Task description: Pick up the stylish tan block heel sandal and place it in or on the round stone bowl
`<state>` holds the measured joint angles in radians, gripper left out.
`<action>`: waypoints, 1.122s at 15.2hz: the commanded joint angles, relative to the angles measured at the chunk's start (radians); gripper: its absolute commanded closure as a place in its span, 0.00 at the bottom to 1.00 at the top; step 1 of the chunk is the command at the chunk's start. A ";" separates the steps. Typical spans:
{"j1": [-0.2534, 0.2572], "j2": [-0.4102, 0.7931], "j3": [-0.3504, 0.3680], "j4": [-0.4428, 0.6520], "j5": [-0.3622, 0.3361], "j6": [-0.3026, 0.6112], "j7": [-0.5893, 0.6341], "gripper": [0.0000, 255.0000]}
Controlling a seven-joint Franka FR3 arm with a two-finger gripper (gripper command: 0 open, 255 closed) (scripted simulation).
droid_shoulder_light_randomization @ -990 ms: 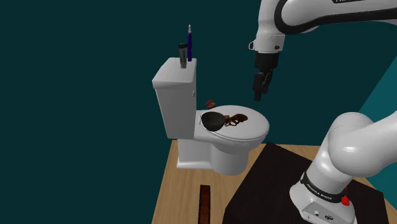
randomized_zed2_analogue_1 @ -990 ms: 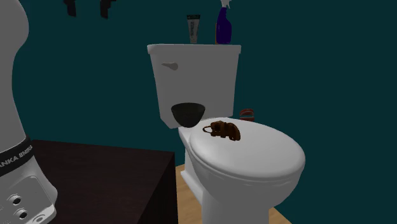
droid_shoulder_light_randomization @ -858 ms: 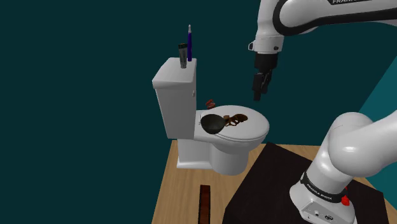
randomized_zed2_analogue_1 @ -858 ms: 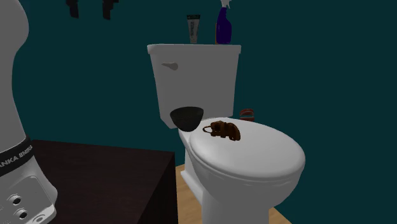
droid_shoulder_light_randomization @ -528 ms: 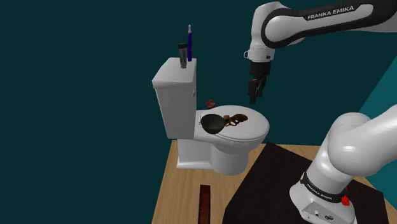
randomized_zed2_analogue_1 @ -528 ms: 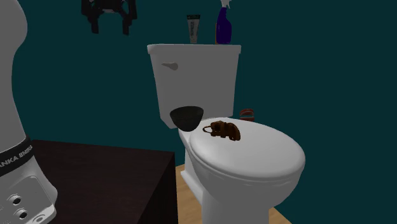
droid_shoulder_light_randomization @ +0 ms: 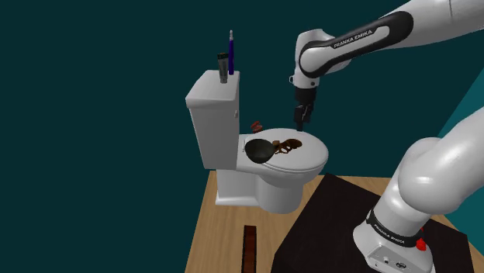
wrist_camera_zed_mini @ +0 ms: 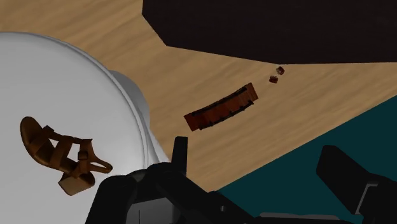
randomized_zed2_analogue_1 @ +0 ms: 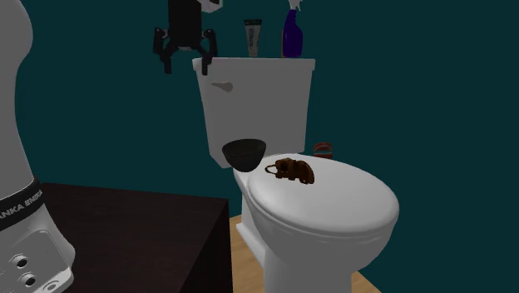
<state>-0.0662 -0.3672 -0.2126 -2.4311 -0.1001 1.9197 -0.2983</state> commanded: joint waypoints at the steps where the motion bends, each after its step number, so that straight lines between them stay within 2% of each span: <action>1: -0.008 0.070 -0.023 0.024 -0.007 0.042 -0.031 0.00; 9: -0.040 0.372 -0.094 0.166 0.012 0.188 -0.160 0.00; 17: -0.104 0.686 -0.114 0.385 0.077 0.265 -0.286 0.00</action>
<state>-0.1590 0.2783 -0.3252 -2.0681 -0.0310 2.1684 -0.5663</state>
